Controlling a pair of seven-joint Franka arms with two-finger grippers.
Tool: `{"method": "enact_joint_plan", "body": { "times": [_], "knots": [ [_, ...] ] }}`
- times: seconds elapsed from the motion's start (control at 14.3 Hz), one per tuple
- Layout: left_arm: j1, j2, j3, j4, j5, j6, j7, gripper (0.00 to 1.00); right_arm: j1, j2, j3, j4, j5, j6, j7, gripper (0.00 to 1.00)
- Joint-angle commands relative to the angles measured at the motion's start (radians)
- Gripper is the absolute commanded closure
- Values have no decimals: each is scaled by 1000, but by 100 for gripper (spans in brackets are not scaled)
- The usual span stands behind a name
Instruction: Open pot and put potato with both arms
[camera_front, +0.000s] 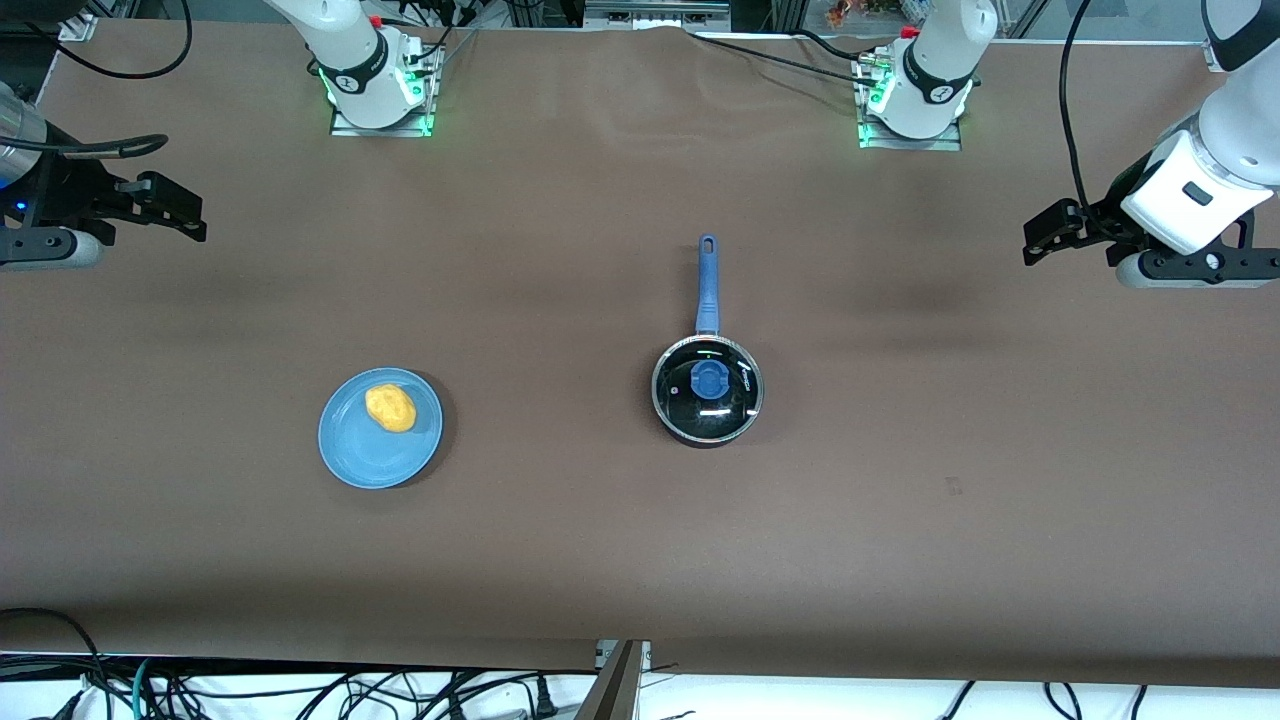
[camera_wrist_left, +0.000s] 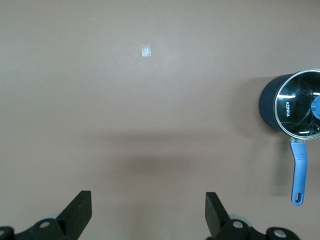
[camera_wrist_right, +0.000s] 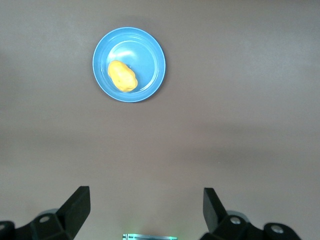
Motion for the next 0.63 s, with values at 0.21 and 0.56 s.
{"method": "enact_joint_plan", "body": {
  "times": [0.21, 0.56],
  "knots": [
    [22, 11, -3, 25, -28, -22, 26, 0, -1, 7, -1, 18, 8, -6, 9, 0],
    [22, 22, -4, 39, -28, -25, 20, 0, -1, 7, -1, 18, 8, -6, 7, 0]
  ]
}}
